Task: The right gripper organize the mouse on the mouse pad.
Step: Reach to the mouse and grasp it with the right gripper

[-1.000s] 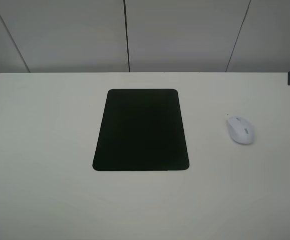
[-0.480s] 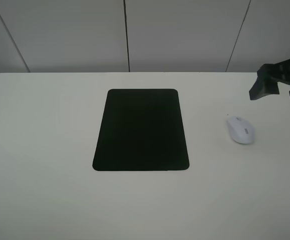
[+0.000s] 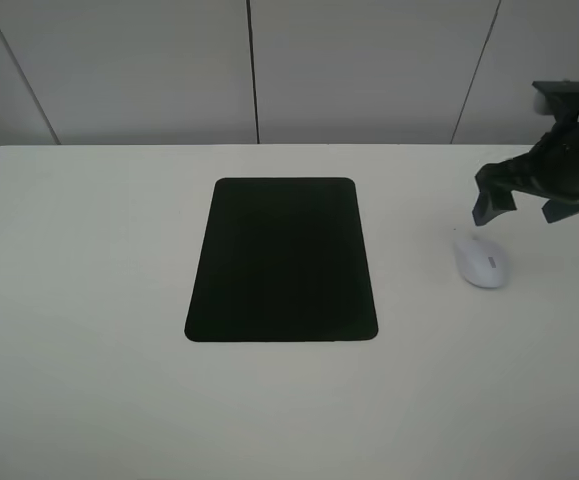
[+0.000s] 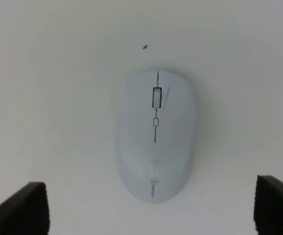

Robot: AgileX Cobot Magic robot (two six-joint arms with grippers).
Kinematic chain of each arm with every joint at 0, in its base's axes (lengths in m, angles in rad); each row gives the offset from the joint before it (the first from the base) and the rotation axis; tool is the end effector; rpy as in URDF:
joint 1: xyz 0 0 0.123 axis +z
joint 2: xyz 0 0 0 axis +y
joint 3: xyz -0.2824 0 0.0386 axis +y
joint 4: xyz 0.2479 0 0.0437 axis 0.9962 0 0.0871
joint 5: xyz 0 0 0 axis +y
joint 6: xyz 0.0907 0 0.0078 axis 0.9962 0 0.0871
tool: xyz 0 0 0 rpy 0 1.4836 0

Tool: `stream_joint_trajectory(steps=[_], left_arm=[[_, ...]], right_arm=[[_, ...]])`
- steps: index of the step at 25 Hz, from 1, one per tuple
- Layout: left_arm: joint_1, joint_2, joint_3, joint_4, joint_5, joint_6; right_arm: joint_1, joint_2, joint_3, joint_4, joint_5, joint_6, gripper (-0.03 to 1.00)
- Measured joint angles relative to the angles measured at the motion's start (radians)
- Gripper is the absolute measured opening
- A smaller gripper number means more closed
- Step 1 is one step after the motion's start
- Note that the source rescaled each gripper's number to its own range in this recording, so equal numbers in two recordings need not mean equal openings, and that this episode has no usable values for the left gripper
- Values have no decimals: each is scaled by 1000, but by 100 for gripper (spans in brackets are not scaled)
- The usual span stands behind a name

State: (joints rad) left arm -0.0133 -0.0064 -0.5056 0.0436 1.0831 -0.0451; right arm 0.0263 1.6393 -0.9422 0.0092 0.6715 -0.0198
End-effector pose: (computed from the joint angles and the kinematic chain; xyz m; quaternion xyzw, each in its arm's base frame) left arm -0.0074 0.0036 0.2769 -0.0148 0.8556 0.0067 0.5174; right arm 0.3017 0.0085 0.1892 -0.0197 0.9893 0.0038 0.1442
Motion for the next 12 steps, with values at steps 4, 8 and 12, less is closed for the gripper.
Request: stream_joint_trajectory(steps=[4,8,12], left_arm=[[0,0,0,0,0,0],[0,0,0,0,0,0],[0,0,0,0,0,0]], right_arm=[[0,84,0,1,-41,0,100],[0,140,0,-3,-84,0,100],[0,174,-1,-9,-121,-1,100]])
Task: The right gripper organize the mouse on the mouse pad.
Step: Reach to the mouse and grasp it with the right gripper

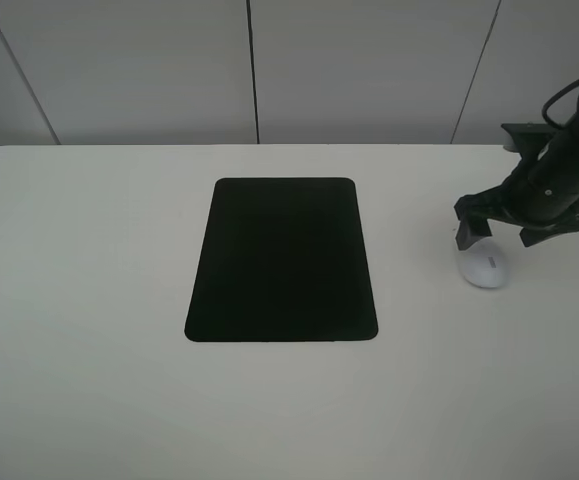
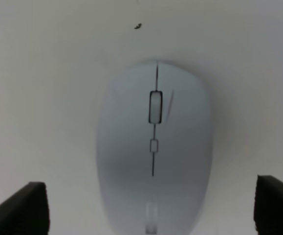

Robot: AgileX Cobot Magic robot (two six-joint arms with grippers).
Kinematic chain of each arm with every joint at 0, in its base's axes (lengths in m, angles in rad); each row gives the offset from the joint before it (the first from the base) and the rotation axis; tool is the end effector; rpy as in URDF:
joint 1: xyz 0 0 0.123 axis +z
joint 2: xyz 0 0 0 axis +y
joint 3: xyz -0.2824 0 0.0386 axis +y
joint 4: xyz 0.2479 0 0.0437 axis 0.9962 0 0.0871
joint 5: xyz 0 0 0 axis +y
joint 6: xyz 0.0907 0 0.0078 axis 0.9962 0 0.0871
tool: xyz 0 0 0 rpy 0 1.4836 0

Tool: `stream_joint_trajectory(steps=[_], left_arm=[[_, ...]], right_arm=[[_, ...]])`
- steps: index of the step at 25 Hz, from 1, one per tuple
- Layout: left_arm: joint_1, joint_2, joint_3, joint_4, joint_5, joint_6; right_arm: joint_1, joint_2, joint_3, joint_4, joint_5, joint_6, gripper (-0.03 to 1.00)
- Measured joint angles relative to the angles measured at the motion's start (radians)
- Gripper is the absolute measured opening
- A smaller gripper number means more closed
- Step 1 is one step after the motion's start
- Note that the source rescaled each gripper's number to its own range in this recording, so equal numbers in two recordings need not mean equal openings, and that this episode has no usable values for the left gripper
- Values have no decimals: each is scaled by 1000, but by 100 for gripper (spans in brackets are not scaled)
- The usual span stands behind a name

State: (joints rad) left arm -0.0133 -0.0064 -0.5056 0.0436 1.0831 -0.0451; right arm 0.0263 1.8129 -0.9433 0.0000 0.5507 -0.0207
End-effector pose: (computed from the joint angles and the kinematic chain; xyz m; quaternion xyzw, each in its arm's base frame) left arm -0.0074 0.0036 0.2769 -0.0148 0.8556 0.0067 0.5174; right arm 0.3197 0.0084 0.1382 -0.0233 0.9927 0.0003 0.1186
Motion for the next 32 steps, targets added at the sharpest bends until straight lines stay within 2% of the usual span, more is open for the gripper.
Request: stream_joint_trajectory(steps=[8,32], left_arm=[[0,0,0,0,0,0],[0,0,0,0,0,0]], right_arm=[[0,36,-1,-16,-83,0,100],[0,145,-1,-34,-97,0,100]])
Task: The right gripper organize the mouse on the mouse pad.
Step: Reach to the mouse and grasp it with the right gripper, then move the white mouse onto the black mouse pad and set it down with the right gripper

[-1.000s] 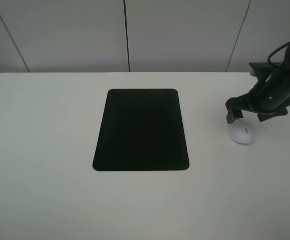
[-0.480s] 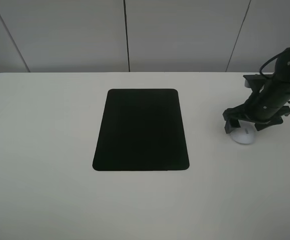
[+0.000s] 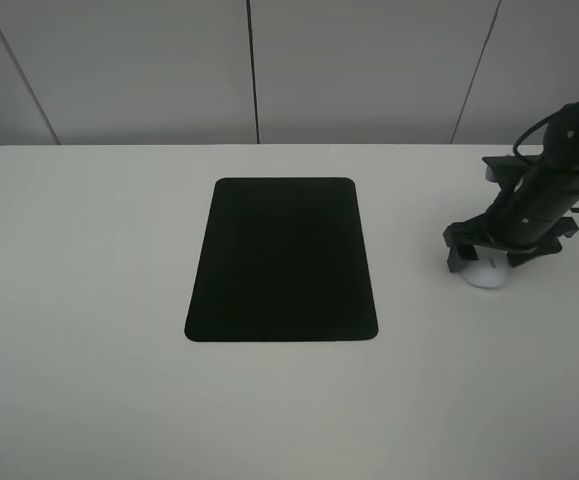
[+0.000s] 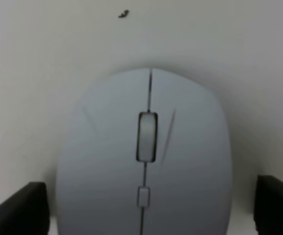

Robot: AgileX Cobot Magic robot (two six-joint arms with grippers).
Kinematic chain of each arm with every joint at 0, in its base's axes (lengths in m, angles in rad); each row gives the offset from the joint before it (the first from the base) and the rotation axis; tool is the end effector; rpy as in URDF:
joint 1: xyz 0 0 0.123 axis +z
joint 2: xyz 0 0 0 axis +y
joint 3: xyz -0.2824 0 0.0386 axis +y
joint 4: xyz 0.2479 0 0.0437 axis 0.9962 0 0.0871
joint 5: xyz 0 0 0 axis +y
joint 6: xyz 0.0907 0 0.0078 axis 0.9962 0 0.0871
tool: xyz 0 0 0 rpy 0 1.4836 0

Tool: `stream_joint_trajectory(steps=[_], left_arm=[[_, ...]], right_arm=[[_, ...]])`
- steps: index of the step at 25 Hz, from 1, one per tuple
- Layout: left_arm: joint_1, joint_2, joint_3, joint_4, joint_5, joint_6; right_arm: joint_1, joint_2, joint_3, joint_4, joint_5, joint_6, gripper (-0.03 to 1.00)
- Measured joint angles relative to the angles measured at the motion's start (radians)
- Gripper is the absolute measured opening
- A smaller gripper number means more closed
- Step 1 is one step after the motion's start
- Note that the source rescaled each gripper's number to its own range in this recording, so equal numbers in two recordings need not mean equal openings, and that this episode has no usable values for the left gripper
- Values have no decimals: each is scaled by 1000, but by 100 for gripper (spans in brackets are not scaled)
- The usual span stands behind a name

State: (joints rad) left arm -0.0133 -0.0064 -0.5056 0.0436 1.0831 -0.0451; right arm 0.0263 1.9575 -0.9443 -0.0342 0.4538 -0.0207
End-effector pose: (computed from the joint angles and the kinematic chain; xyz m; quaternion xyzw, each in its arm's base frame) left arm -0.0074 0.0036 0.2769 -0.0148 0.8556 0.0067 0.5174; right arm 0.3276 0.0072 0.0934 -0.0380 0.9947 -0.0087 0.0954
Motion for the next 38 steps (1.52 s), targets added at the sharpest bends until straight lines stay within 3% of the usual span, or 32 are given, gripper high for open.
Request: stream_joint_trajectory(steps=[6,8,9,10,11,12,13,38], left_arm=[[0,0,0,0,0,0],[0,0,0,0,0,0],[0,0,0,0,0,0],[0,0,0,0,0,0],[0,0,0,0,0,0],[0,0,0,0,0,0],[0,0,0,0,0,0],[0,0,0,0,0,0]], right_arm=[[0,0,0,-1,-1,0,99],[0,1,0,-7,-1,0,90],[0,1,0,-11,-3,0,77],[0,1,0,-12,-7,0,57],[0,1,0,-14,-9,0,33],[0,1,0,-15,-13,0,0],[0,1,0,-18,-18,0,4],[0,1,0,-19,-30,0,4]])
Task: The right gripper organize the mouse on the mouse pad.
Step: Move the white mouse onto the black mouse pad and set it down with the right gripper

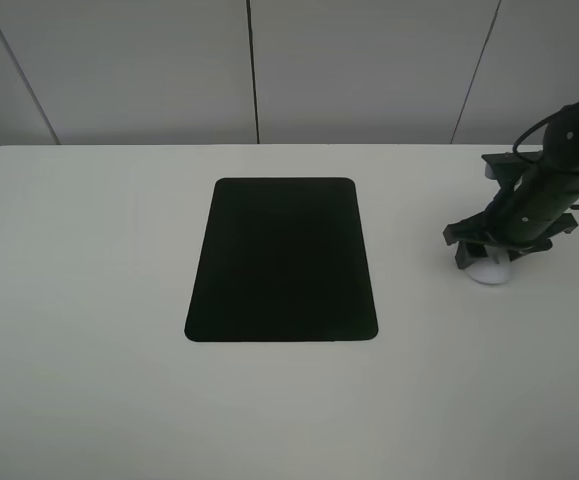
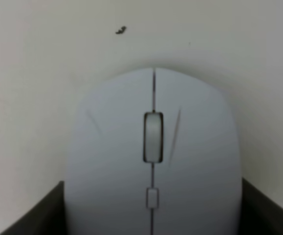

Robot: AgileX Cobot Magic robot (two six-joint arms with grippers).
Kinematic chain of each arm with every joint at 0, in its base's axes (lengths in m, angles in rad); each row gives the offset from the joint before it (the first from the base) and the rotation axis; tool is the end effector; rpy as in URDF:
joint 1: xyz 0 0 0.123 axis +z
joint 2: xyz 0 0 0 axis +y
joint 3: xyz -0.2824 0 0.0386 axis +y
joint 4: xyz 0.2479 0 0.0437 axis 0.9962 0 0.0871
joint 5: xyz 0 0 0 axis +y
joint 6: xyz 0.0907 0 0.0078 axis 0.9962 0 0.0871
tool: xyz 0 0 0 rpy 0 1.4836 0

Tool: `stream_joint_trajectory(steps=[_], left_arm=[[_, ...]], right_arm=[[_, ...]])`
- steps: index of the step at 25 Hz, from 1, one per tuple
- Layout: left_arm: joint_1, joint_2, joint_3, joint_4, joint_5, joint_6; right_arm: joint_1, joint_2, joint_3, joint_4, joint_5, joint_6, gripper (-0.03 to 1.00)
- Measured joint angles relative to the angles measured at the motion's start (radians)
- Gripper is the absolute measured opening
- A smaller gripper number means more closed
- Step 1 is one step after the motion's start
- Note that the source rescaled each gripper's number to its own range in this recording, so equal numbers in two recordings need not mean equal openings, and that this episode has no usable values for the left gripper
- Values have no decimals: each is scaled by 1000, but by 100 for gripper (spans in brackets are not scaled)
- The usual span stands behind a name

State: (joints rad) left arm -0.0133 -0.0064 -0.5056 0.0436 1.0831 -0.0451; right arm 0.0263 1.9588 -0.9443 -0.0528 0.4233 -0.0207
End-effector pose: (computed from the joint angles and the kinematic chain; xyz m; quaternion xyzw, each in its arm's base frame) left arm -0.0074 0.0036 0.2769 -0.0148 0.8556 0.0067 0.5174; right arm 0.3303 0.0067 0.0935 -0.0461 0.9928 -0.0131 0.1099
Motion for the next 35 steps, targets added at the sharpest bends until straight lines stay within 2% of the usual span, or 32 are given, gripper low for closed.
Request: stream_joint_trajectory(steps=[10,15,22,25,30,35], left_arm=[[0,0,0,0,0,0],[0,0,0,0,0,0],[0,0,0,0,0,0],[0,0,0,0,0,0],[0,0,0,0,0,0],[0,0,0,0,0,0]], right_arm=[[3,-37,0,0,38,0,4],[58,-122,0,1,60,31,4],[171,-147,-73,1,149,185,4],[293,-147,-166,-26,185,303,4],[434,-133,-294,-99,230,467,4],[532,-47,-439,-147,320,539,4]])
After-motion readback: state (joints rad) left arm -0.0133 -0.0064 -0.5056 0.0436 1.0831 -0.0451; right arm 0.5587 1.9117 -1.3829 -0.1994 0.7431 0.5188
